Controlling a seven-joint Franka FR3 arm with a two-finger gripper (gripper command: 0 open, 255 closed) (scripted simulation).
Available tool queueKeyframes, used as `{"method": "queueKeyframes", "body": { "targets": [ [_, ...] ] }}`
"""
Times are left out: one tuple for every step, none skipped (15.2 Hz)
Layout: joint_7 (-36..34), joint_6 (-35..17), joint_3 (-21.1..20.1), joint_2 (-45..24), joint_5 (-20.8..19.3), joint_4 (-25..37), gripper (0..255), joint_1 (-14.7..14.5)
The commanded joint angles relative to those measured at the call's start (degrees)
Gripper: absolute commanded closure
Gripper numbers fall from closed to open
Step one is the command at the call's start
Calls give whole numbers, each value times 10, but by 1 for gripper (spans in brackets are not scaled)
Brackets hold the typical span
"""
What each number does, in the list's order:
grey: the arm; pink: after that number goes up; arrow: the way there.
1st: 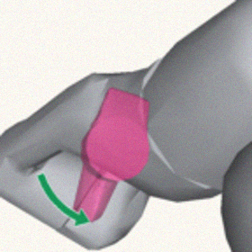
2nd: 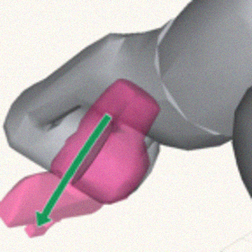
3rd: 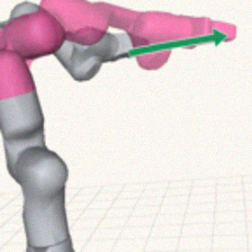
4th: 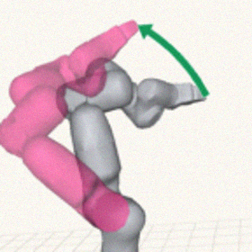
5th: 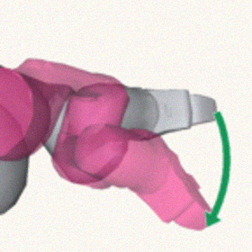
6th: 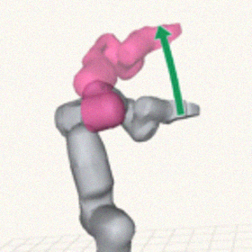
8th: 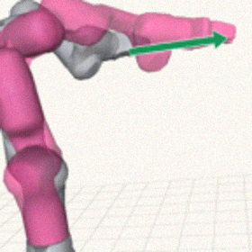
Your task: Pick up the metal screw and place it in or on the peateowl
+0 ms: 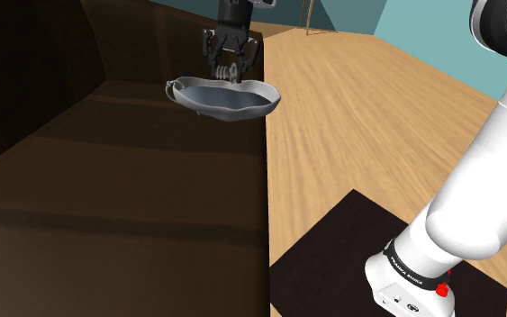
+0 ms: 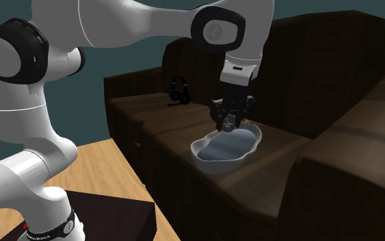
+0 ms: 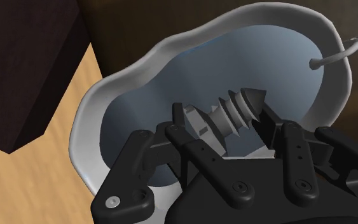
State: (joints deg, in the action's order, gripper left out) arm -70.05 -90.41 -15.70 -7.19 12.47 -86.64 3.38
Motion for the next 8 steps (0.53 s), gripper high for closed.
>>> {"method": "queueKeyframes", "body": {
  "targets": [
    [0, 0, 0, 0, 0, 0, 255, 0],
    [0, 0, 0, 0, 0, 0, 255, 0],
    [0, 0, 0, 0, 0, 0, 255, 0],
    [0, 0, 0, 0, 0, 0, 0, 0],
    [0, 0, 0, 0, 0, 0, 0, 0],
    [0, 0, 0, 0, 0, 0, 0, 0],
    [0, 0, 0, 0, 0, 0, 0, 0],
    [0, 0, 0, 0, 0, 0, 0, 0]
  ]
}}
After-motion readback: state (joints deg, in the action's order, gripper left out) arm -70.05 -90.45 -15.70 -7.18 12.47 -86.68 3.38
